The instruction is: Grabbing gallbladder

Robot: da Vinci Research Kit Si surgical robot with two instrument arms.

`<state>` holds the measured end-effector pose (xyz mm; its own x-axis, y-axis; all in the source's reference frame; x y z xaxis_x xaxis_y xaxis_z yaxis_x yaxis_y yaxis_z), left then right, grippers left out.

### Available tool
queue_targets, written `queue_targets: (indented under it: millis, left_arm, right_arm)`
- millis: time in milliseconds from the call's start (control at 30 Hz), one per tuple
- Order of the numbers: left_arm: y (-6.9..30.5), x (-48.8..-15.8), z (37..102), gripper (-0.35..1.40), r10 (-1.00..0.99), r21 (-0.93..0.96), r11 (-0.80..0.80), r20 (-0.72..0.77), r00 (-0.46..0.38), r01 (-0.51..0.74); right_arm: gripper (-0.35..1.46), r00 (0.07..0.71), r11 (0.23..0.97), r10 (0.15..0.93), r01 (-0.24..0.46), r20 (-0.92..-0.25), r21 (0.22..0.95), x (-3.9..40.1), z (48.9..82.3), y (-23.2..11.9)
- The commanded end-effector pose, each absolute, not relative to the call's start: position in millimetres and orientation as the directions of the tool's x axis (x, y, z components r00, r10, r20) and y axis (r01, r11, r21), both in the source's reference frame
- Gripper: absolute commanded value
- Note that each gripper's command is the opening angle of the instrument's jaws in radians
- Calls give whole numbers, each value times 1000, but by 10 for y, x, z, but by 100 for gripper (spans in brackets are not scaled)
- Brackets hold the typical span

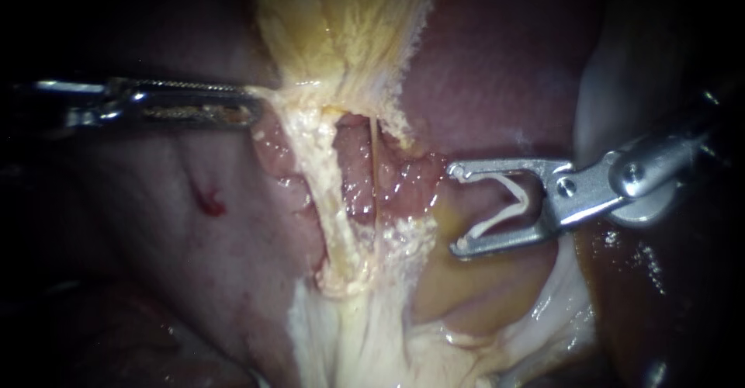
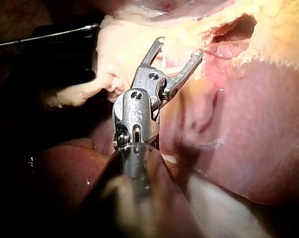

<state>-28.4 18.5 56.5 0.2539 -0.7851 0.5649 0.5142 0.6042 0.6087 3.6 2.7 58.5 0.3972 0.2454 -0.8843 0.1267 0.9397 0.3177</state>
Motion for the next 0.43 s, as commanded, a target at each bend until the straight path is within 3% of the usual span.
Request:
queue_targets:
  millis: [33,433]
  left_arm:
    - [185,-284,564,-35,-786,607,603,565,253,517]
    - [183,-285,565,-35,-787,602,598,564,249,529]
  right_arm:
    - [50,397,940,245,127,-884,318,36,585,27]
    - [50,397,940,245,127,-884,318,36,585,27]
